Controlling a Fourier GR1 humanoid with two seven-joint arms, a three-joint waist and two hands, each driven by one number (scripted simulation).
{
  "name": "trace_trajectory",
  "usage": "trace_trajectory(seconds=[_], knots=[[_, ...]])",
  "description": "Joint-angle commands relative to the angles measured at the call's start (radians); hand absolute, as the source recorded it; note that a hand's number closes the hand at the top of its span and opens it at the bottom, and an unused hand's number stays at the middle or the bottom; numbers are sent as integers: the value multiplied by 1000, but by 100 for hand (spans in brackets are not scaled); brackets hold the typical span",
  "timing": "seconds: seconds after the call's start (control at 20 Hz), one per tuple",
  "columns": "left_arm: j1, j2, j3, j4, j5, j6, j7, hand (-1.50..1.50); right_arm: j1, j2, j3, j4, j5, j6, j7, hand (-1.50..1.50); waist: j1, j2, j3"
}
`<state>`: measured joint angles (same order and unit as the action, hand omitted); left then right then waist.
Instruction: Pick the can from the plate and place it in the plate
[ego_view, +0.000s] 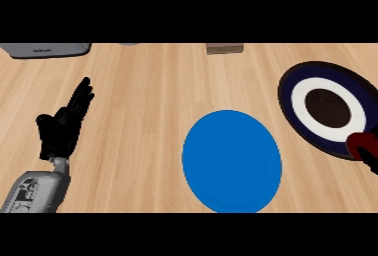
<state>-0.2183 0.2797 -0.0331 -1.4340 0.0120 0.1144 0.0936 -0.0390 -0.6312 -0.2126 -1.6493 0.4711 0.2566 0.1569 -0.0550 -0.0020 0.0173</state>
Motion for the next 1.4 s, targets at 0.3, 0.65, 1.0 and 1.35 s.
trace_trajectory(seconds=[0.3,0.65,1.0,1.35], knots=[[-19,-3,-10,7,-2,-12,4,0,-80,-197,-311,324,-331,148,-622,150,41,14,-5],[-25,-41,-64,-21,-30,-16,0,0,-233,-376,-283,761,-314,344,-850,150,104,15,-13],[-93,-49,-49,48,-35,-25,-1,0,-422,-238,-82,903,-197,232,-907,150,104,16,-14],[-51,-57,-57,5,-60,-11,22,0,-522,-181,81,978,9,40,-931,150,91,9,-15]])
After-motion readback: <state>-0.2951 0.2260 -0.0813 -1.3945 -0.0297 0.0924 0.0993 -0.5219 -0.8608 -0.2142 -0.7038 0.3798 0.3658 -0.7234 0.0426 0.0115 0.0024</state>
